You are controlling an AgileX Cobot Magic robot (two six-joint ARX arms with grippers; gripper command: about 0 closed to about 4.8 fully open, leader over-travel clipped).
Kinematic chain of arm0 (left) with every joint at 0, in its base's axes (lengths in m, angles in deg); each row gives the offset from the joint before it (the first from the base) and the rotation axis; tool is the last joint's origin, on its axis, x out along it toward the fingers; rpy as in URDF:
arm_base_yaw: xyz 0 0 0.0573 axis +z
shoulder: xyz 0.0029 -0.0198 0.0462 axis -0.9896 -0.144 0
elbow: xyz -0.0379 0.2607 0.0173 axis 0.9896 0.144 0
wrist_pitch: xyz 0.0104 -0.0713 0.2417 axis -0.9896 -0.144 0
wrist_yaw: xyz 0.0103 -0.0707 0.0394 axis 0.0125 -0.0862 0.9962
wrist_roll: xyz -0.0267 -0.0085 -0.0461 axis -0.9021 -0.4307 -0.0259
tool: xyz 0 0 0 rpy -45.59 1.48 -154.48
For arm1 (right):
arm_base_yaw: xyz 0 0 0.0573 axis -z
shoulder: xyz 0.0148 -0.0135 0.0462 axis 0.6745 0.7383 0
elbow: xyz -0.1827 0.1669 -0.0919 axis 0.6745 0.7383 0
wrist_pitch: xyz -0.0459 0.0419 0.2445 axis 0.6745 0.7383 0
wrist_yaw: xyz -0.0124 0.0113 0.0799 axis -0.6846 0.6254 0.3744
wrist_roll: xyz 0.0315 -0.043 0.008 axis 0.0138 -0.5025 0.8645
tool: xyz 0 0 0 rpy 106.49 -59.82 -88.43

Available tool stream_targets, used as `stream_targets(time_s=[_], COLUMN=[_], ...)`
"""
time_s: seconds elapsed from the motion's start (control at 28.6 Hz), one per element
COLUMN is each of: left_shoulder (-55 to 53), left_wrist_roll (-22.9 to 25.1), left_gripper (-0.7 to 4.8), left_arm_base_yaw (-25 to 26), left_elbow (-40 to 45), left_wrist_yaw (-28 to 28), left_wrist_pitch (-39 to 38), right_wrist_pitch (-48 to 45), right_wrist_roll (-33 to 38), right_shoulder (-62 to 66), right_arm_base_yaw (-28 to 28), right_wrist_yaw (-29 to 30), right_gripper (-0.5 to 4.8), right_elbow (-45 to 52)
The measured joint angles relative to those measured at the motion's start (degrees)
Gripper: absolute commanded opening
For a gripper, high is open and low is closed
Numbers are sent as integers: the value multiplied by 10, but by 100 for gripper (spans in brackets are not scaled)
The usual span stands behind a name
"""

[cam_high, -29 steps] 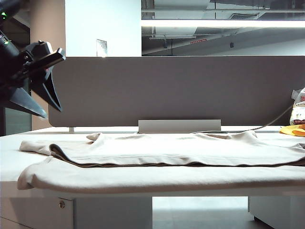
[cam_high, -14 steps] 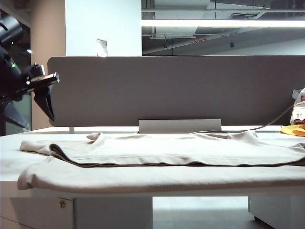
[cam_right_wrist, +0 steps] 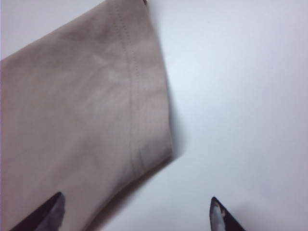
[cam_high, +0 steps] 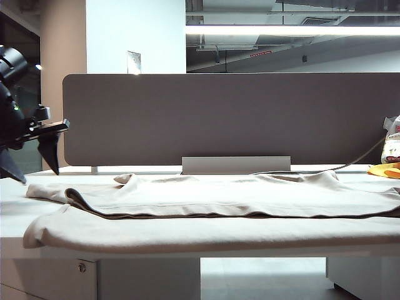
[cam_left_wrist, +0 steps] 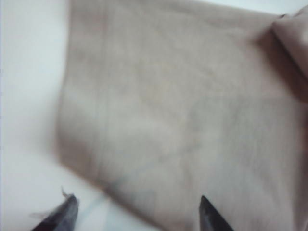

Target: Fold the bottom side of the T-shirt horizontally towards the center, about one-third of the way, then fold the sleeve back towards the center, creating a straight line along the edge of the T-shirt, and finally fold the bottom of the T-shirt up towards the top, creating a neat rectangle.

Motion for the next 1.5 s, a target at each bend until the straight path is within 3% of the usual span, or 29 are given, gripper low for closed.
stream_targets(time_s=[0.45,0.87,1.08,1.19,1.43,1.5], left_shoulder=[-41,-120,-129,-133,-139,-140], left_wrist_roll=[18,18,18,18,23,27], left_gripper=[323,312,300,288,167,124], left_arm_base_yaw=[3,8,7,7,7,5], left_elbow=[-62,-151,-153,-153,-155,-156], left_wrist_yaw=[43,43,43,43,38,37], left_wrist_pitch=[-14,-63,-66,-65,-61,-60], right_wrist_pitch=[2,0,-5,-7,-7,-7], right_wrist_roll=[0,0,-1,-1,-2,-2], right_shoulder=[66,74,84,93,104,104], right_arm_base_yaw=[-3,-5,-12,-20,-42,-45], right_wrist_yaw=[0,-2,-1,0,2,3], right_gripper=[381,378,377,328,146,74], right_elbow=[-76,-87,-87,-96,-99,-99])
